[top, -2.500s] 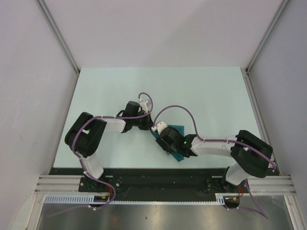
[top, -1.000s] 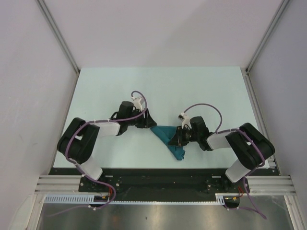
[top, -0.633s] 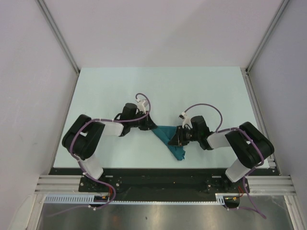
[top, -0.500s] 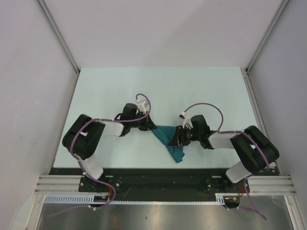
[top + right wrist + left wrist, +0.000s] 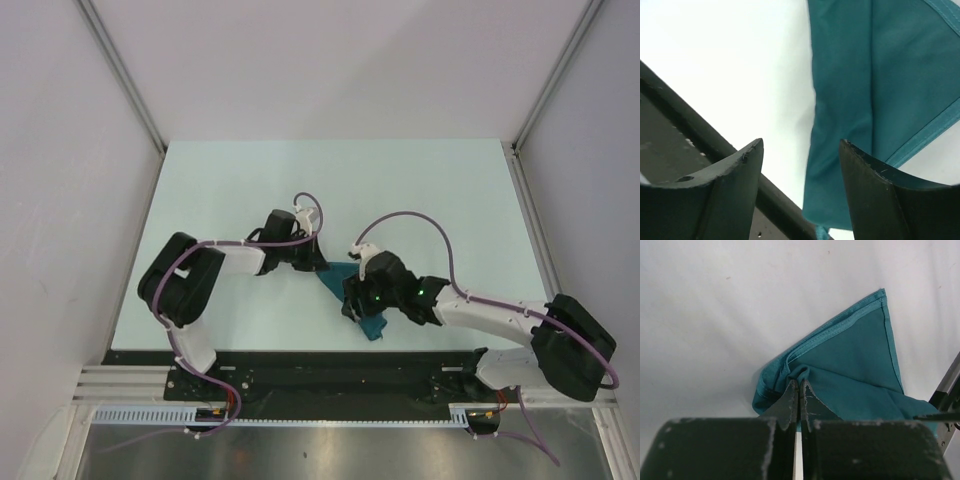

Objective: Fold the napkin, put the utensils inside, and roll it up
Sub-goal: Roll the napkin at the center of the board.

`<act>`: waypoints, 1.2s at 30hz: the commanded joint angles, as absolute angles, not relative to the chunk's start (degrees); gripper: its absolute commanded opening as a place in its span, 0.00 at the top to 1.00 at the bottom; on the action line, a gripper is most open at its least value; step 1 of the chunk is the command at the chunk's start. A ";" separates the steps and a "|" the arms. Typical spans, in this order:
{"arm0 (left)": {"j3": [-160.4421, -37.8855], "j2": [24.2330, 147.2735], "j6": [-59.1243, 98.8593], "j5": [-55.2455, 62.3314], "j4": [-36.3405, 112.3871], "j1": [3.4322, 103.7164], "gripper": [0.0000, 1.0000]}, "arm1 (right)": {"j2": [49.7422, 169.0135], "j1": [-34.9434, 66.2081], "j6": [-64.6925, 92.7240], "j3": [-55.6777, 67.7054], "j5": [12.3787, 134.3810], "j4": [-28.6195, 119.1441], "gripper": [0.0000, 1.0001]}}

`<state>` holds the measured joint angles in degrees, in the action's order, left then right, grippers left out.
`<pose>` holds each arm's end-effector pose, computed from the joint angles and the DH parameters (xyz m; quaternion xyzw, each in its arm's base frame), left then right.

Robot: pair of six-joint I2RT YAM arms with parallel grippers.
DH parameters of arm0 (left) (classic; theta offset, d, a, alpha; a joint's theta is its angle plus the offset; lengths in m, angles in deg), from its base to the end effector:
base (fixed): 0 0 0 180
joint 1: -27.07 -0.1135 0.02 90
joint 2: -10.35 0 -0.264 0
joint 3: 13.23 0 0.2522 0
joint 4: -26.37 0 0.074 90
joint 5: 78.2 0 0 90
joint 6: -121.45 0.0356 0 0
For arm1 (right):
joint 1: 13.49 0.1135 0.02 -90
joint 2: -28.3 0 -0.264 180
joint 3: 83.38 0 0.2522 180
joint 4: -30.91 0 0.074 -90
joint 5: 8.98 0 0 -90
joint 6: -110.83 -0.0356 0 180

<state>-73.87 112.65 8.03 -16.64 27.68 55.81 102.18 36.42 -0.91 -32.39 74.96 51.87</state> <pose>0.2915 -0.1792 0.1320 0.1392 0.8834 -0.3723 0.2484 0.1632 0.1997 0.1932 -0.2437 0.8860 0.2685 0.2889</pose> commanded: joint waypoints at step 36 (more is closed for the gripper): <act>-72.79 105.00 8.51 -13.33 27.66 51.86 0.30 | 110.03 22.65 -8.26 -46.85 52.30 36.76 0.80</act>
